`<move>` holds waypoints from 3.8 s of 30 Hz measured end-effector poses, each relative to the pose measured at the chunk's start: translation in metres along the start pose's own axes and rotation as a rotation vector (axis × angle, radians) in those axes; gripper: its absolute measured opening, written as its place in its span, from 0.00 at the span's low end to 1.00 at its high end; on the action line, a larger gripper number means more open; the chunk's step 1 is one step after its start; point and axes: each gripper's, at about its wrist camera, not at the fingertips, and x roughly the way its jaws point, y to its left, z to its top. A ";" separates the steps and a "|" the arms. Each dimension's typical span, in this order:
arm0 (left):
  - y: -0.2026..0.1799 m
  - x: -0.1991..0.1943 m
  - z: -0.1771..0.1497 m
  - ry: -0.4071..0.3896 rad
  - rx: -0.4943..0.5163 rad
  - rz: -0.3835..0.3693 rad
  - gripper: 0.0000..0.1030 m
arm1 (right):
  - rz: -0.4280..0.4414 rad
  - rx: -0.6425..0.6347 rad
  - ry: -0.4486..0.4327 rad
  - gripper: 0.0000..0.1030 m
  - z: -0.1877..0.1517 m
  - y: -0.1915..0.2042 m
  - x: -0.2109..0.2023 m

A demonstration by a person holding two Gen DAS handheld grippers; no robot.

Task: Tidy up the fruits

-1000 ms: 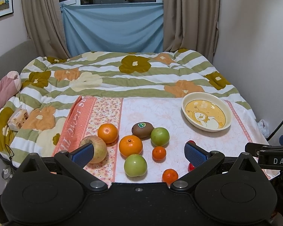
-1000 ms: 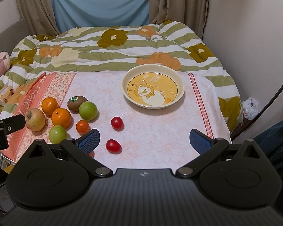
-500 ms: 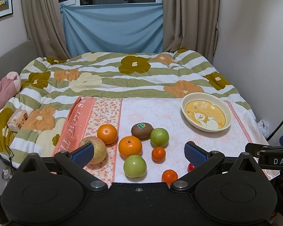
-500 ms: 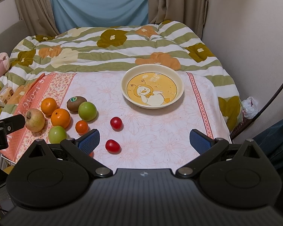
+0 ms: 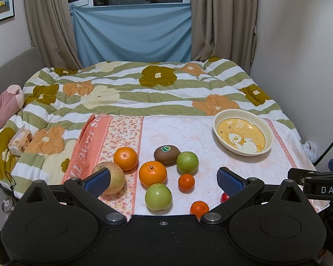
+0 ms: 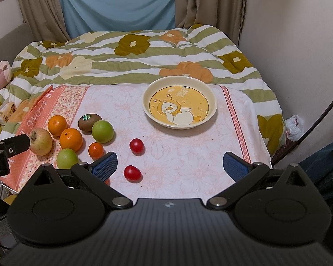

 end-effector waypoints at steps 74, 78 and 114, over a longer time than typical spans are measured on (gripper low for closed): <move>0.117 0.207 -0.025 0.244 0.398 -0.123 0.89 | 0.180 -0.022 0.228 0.99 -0.026 0.194 0.176; 0.120 0.210 -0.026 0.251 0.401 -0.142 0.82 | 0.184 -0.025 0.235 0.97 -0.026 0.198 0.178; 0.141 0.181 -0.041 0.276 0.278 -0.155 0.77 | 0.222 -0.104 0.224 0.69 -0.022 0.214 0.183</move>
